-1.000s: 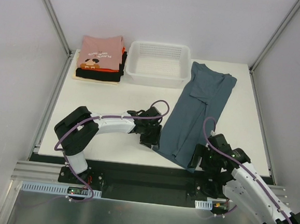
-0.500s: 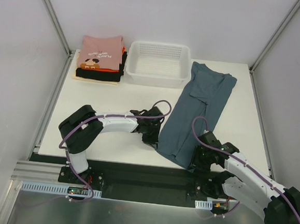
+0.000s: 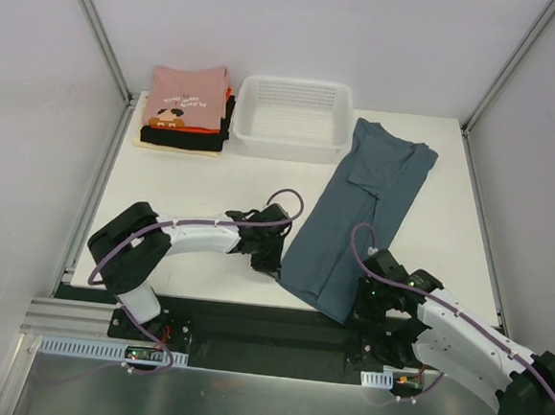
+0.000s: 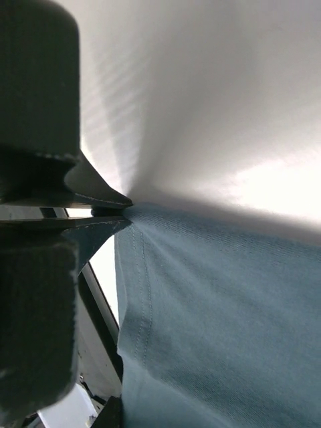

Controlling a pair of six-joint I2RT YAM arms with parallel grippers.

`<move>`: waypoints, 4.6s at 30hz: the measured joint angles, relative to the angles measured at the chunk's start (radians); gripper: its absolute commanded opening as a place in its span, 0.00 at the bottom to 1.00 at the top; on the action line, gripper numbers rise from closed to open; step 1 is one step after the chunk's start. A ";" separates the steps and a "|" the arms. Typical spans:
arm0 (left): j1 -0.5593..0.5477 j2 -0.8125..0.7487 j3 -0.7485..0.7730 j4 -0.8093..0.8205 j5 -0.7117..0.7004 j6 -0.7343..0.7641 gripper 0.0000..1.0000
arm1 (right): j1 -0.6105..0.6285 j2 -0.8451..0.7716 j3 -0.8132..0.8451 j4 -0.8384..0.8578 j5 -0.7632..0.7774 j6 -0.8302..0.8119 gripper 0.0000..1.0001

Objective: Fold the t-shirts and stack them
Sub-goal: Fold the tshirt

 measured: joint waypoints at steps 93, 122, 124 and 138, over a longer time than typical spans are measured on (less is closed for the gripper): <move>0.132 0.603 0.958 -0.062 -0.111 0.221 0.99 | -0.673 0.670 0.598 0.211 0.179 -0.501 0.97; 0.101 -0.576 -0.254 -0.023 -0.383 0.060 0.99 | -0.547 0.789 0.663 0.399 -0.160 -0.562 0.97; 0.108 -0.613 -0.282 -0.025 -0.387 0.050 0.99 | -0.547 0.878 0.735 0.394 -0.139 -0.563 0.97; 0.121 -0.627 -0.290 -0.020 -0.409 0.042 0.99 | -0.540 1.032 0.931 0.292 0.077 -0.636 0.97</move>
